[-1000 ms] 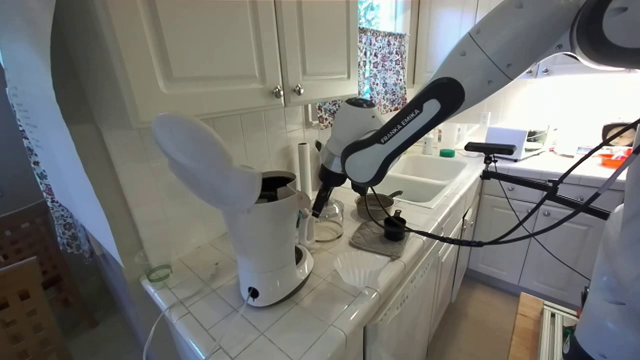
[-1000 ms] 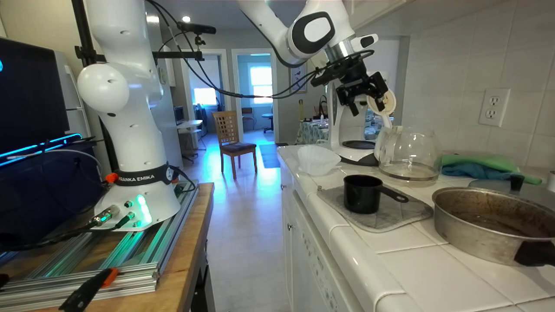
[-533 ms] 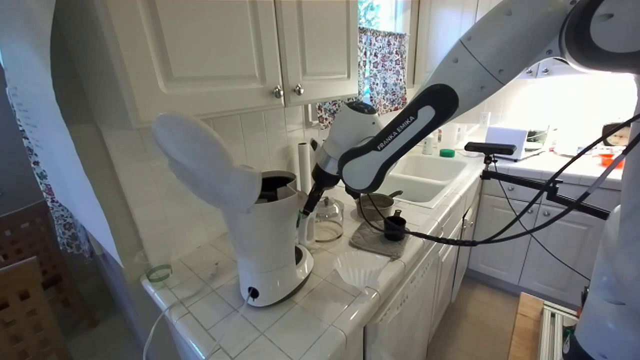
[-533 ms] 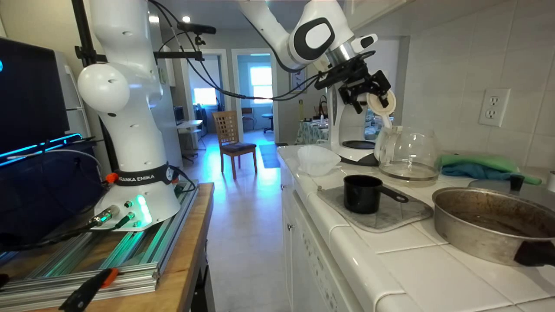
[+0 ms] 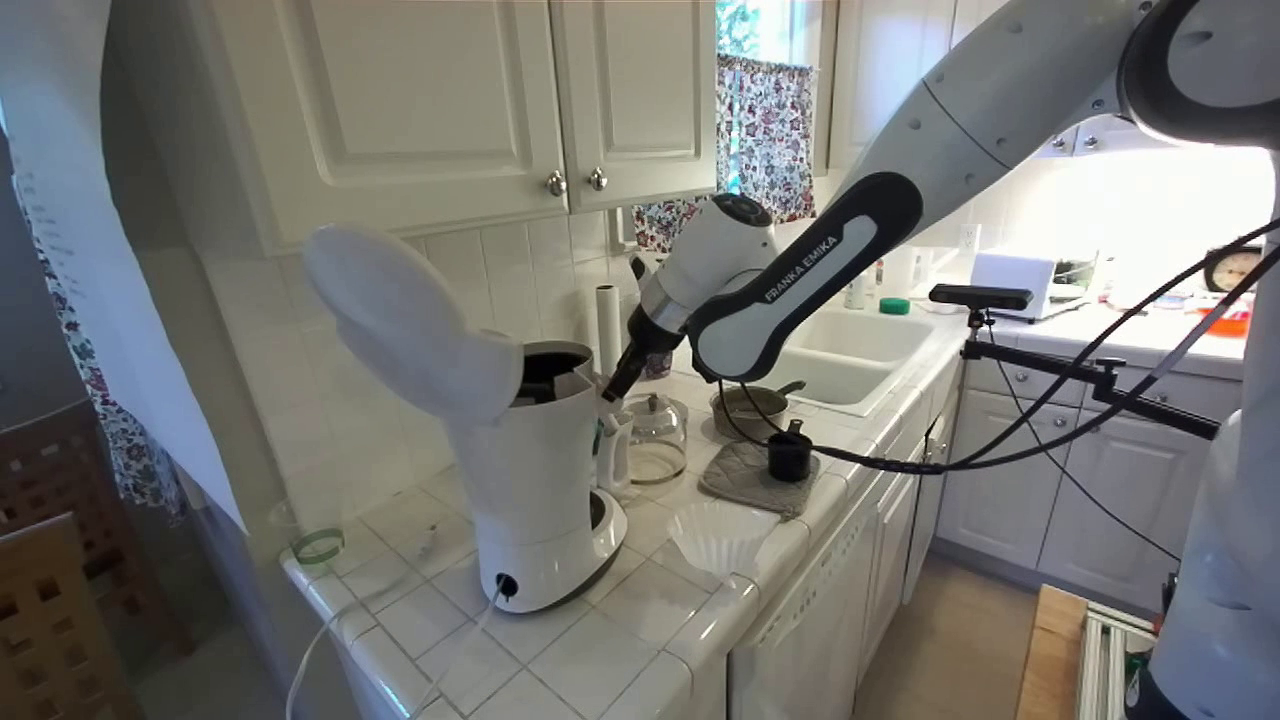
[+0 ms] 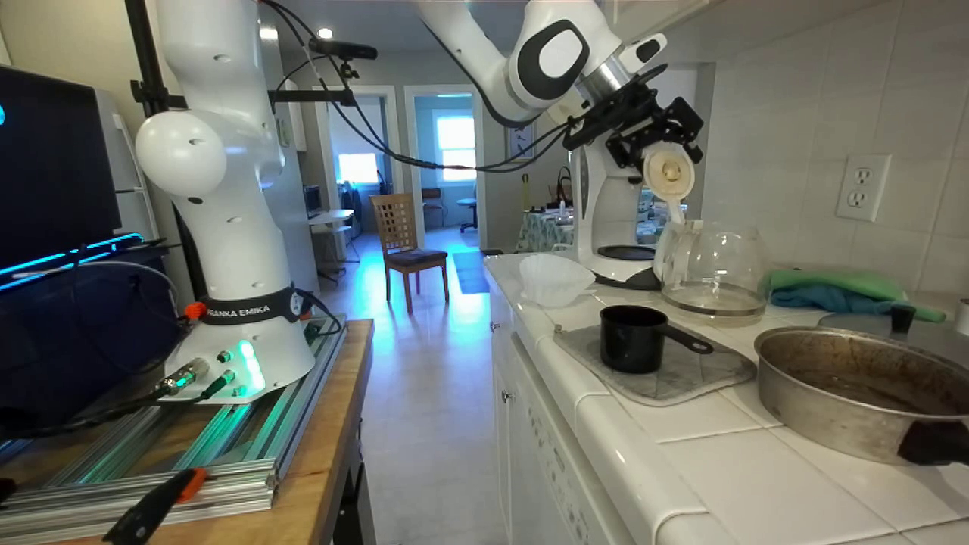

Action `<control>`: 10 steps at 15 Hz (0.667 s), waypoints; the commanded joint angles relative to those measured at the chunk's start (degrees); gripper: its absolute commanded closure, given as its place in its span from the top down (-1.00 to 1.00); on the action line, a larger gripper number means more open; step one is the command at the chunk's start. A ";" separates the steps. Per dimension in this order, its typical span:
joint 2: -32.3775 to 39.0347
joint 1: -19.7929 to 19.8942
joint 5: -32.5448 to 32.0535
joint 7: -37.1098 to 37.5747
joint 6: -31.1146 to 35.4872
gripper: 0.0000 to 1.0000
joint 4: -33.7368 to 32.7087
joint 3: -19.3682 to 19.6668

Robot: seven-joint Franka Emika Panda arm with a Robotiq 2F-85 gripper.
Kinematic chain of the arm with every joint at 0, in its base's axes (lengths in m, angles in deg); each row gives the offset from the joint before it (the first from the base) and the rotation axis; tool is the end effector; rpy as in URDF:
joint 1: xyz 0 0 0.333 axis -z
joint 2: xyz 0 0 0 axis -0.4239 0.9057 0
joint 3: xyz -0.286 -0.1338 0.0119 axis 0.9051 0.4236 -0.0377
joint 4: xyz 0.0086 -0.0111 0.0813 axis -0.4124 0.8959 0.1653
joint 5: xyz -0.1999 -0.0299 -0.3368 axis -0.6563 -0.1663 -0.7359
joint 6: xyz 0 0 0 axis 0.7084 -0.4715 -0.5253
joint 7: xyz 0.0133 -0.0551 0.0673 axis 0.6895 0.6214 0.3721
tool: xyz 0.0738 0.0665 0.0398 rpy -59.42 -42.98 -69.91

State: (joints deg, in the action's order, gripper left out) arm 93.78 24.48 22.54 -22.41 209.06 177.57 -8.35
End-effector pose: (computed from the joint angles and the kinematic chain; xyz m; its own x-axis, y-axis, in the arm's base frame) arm 0.5872 0.0136 0.4146 0.6634 0.4686 0.5834 0.3302 -0.8829 0.3338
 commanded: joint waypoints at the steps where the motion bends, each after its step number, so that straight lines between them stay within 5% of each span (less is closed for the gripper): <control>1: -0.56 -0.68 -6.32 4.77 2.18 1.00 -1.09 4.10; 10: -1.49 -2.96 -20.84 19.95 -0.40 1.00 -5.60 12.56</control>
State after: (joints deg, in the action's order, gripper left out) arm 92.94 23.23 6.31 -8.58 211.38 173.45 2.12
